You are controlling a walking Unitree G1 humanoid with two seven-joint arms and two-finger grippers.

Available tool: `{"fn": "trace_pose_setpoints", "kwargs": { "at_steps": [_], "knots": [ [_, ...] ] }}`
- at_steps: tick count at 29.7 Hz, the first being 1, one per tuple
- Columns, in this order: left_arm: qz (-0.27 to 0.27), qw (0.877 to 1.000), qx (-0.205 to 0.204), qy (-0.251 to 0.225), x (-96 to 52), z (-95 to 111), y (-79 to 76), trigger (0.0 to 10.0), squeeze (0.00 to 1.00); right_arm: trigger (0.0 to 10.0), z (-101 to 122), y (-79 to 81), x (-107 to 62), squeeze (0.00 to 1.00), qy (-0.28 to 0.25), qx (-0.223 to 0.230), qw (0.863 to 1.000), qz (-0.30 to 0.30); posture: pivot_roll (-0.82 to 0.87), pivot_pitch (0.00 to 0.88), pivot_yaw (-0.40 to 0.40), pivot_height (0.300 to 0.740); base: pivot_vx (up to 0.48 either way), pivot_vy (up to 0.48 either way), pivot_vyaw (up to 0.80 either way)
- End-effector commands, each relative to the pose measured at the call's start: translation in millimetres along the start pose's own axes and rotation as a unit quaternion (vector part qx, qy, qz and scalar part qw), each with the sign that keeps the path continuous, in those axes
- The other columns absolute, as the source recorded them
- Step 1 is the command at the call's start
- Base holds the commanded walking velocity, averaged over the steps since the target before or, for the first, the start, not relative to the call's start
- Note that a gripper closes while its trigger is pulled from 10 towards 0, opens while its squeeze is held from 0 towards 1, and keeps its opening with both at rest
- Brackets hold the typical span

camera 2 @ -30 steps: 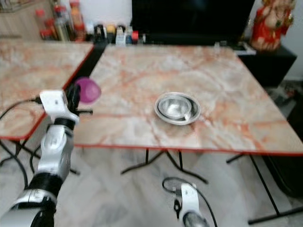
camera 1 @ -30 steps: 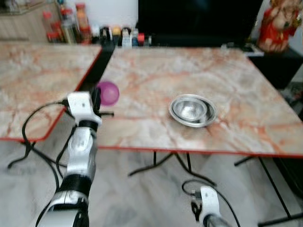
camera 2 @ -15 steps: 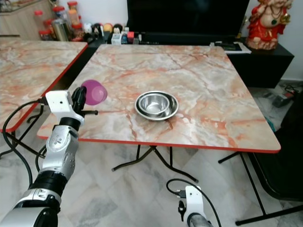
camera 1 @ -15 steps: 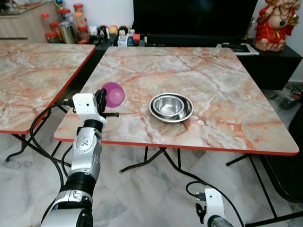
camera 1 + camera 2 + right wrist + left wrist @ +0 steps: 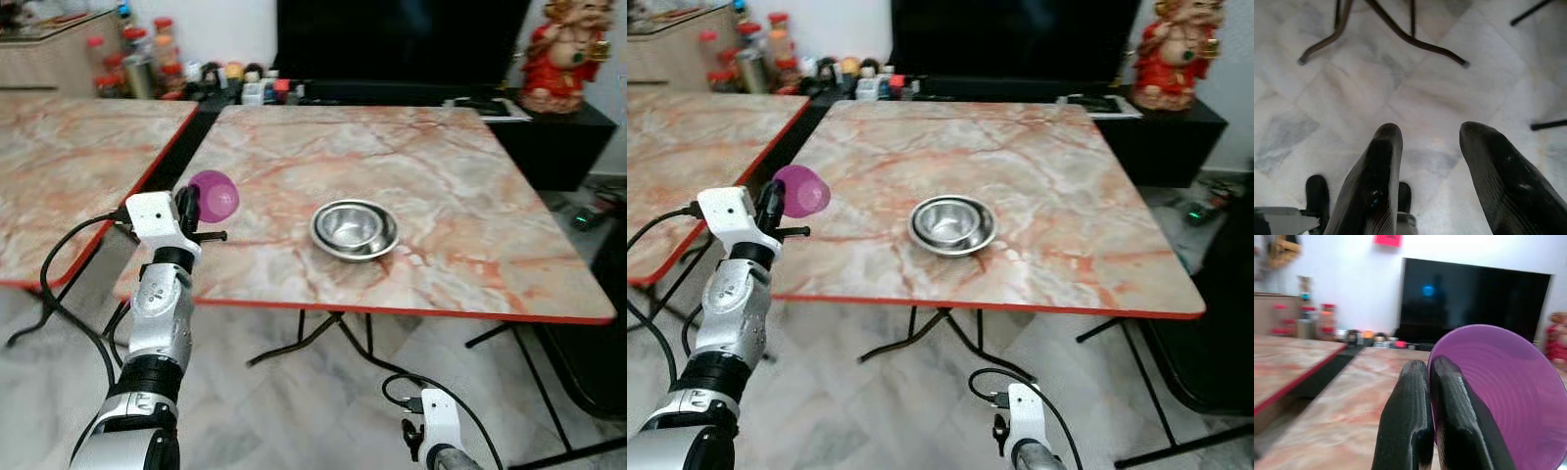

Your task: Setting the table

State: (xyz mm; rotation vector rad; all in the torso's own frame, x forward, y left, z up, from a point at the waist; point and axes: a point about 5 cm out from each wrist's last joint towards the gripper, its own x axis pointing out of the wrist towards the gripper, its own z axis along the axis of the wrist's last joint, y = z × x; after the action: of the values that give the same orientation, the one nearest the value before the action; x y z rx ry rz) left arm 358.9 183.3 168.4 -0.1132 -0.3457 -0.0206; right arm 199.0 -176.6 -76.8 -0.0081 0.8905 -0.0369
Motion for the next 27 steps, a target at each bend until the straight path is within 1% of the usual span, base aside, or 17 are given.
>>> {"fn": "trace_pose_setpoints", "kwargs": {
  "at_steps": [1, 18, 21, 23, 24, 26, 27],
  "knots": [
    [0.006, 1.000, -0.002, 0.003, 0.6, 1.0, 5.3, 10.0, 0.00, 10.0, 4.4, 0.8, 0.8, 0.00, -0.007, 0.002, 1.000, 0.000, -0.04, 0.000, -0.020, 0.740, 0.307, 0.000, 0.00],
    [-0.007, 1.000, -0.005, 0.007, 1.4, 0.4, 2.8, 10.0, 0.00, 10.0, 2.4, 0.6, 0.5, 0.00, -0.003, 0.000, 1.000, 0.000, -0.04, 0.000, -0.018, 0.740, 0.303, 0.000, 0.00],
    [-0.014, 1.000, -0.005, 0.012, 1.5, -0.5, 1.4, 10.0, 0.00, 10.0, 2.2, 0.8, 0.5, 0.00, -0.002, -0.001, 1.000, 0.000, -0.04, 0.000, -0.018, 0.740, 0.000, 0.000, 0.00],
    [-0.024, 0.999, -0.007, 0.025, 1.1, -3.7, -1.2, 10.0, 0.00, 10.0, 1.9, 1.6, 0.5, 0.00, -0.002, -0.001, 1.000, 0.001, -0.04, 0.000, -0.017, 0.740, 0.000, 0.000, 0.00],
    [-0.029, 0.999, -0.012, 0.032, 0.9, -5.5, -2.7, 10.0, 0.00, 10.0, 1.9, 2.1, 0.5, 0.00, -0.002, -0.001, 1.000, 0.002, -0.04, 0.000, -0.017, 0.740, 0.000, 0.000, 0.00],
    [-0.036, 0.997, -0.047, 0.057, 2.3, -10.9, -7.4, 10.0, 0.00, 10.0, 1.8, 2.9, 0.5, 0.00, -0.002, -0.002, 1.000, 0.003, -0.04, 0.000, -0.017, 0.740, 0.000, 0.000, 0.00],
    [-0.036, 0.996, -0.053, 0.064, 3.6, -11.7, -8.4, 10.0, 0.00, 10.0, 1.8, 2.9, 0.5, 0.00, -0.002, -0.002, 1.000, 0.003, -0.04, 0.000, -0.017, 0.740, 0.000, 0.000, 0.00]
  ]
}}
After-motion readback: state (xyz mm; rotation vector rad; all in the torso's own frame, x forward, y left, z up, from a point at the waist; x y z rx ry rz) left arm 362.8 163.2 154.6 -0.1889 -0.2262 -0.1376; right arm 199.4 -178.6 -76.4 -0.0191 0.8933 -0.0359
